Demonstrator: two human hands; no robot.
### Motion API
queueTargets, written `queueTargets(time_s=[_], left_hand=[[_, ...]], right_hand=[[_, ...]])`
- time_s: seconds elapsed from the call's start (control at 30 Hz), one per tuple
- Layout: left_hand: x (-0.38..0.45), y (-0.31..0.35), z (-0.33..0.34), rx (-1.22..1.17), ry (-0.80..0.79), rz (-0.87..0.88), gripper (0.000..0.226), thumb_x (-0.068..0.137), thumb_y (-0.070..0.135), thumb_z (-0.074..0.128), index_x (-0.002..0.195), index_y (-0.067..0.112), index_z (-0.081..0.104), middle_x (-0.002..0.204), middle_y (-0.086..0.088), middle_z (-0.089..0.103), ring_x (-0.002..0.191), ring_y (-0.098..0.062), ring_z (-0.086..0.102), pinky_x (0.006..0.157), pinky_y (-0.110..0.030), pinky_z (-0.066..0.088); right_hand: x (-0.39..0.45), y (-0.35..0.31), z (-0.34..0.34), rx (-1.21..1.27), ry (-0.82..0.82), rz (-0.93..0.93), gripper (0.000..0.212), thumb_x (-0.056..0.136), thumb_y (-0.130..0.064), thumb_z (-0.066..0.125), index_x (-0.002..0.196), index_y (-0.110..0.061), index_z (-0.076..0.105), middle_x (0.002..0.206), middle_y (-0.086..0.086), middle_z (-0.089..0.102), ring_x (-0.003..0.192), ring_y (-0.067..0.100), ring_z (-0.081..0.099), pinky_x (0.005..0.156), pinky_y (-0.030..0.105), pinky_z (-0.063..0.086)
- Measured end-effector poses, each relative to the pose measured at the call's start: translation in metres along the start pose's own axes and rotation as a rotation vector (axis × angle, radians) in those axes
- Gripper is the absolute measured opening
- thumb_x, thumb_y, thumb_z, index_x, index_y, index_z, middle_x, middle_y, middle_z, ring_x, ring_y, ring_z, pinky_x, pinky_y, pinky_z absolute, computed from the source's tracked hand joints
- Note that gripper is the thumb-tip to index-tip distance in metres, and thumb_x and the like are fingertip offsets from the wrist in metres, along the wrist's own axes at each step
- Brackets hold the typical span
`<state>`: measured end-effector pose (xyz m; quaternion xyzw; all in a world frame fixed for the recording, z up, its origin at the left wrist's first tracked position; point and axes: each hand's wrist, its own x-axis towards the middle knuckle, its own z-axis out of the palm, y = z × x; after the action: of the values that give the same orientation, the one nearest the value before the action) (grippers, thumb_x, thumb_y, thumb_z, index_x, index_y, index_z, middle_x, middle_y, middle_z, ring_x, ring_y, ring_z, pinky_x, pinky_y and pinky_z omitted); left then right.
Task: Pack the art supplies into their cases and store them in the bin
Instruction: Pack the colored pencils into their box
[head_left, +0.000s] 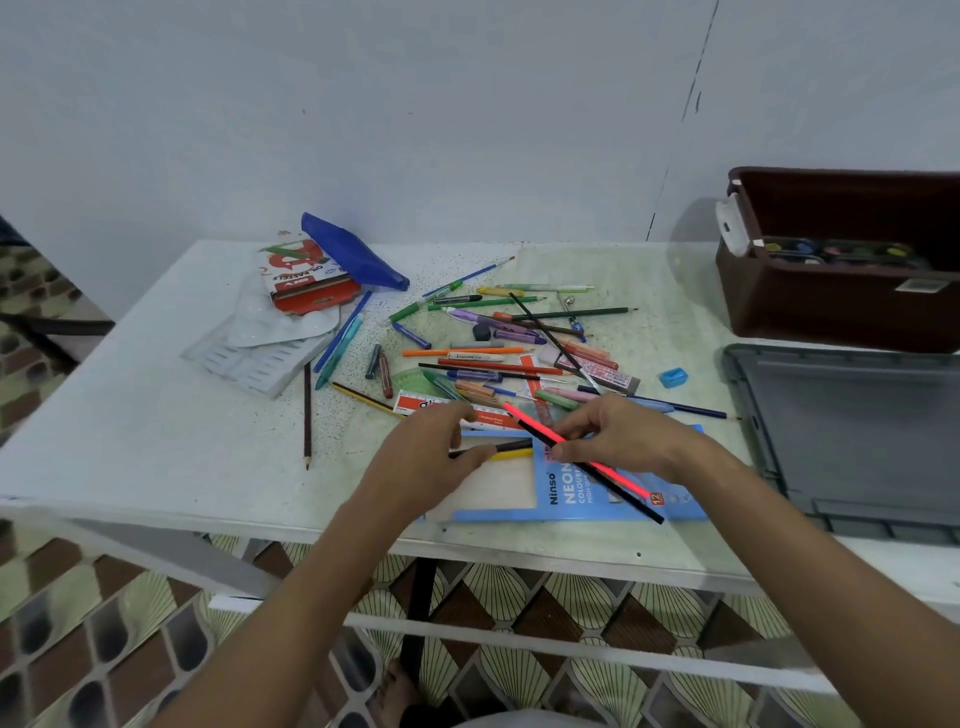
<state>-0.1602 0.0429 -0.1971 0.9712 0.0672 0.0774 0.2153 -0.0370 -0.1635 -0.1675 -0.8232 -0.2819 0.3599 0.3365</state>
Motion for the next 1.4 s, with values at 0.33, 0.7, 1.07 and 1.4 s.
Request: queueTargets(time_s=[0.33, 0.7, 1.07, 1.4], left_hand=[[0.008, 0.007, 0.007, 0.389, 0.132, 0.493, 0.030, 0.086, 0.031, 0.062, 0.114, 0.023, 0.067, 0.107, 0.004, 0.069, 0.101, -0.020, 0.062, 0.081, -0.037, 0.038], [-0.028, -0.016, -0.017, 0.227, -0.038, 0.344, 0.030, 0.083, 0.012, 0.071, 0.112, 0.005, 0.067, 0.073, -0.005, 0.062, 0.064, -0.024, 0.058, 0.050, -0.031, 0.047], [-0.079, -0.053, -0.036, 0.285, -0.233, 0.106, 0.047, 0.101, 0.025, 0.042, 0.147, 0.022, 0.036, 0.101, 0.001, 0.049, 0.074, -0.015, 0.047, 0.066, -0.030, 0.047], [-0.053, -0.024, -0.023, 0.573, -0.012, 0.292, 0.032, 0.081, 0.025, 0.073, 0.111, 0.018, 0.068, 0.084, -0.007, 0.051, 0.072, -0.024, 0.050, 0.059, -0.037, 0.044]], right_hand=[[0.006, -0.019, -0.002, -0.147, -0.131, -0.077, 0.016, 0.091, -0.028, 0.063, 0.104, -0.027, 0.073, 0.083, -0.016, 0.068, 0.069, -0.006, 0.057, 0.070, 0.018, 0.043], [-0.005, 0.002, 0.002, -0.254, 0.060, -0.194, 0.058, 0.073, -0.039, 0.081, 0.126, -0.032, 0.059, 0.119, -0.018, 0.059, 0.104, -0.003, 0.054, 0.084, 0.016, 0.042], [-0.008, 0.013, 0.025, -0.551, 0.069, -0.214, 0.111, 0.058, -0.060, 0.081, 0.149, -0.025, 0.029, 0.148, -0.008, 0.024, 0.136, 0.015, 0.013, 0.113, 0.036, 0.011], [-0.004, 0.022, 0.029, -0.449, 0.133, -0.276, 0.113, 0.051, -0.064, 0.082, 0.146, -0.027, 0.036, 0.146, -0.013, 0.029, 0.134, 0.011, 0.015, 0.114, 0.037, 0.010]])
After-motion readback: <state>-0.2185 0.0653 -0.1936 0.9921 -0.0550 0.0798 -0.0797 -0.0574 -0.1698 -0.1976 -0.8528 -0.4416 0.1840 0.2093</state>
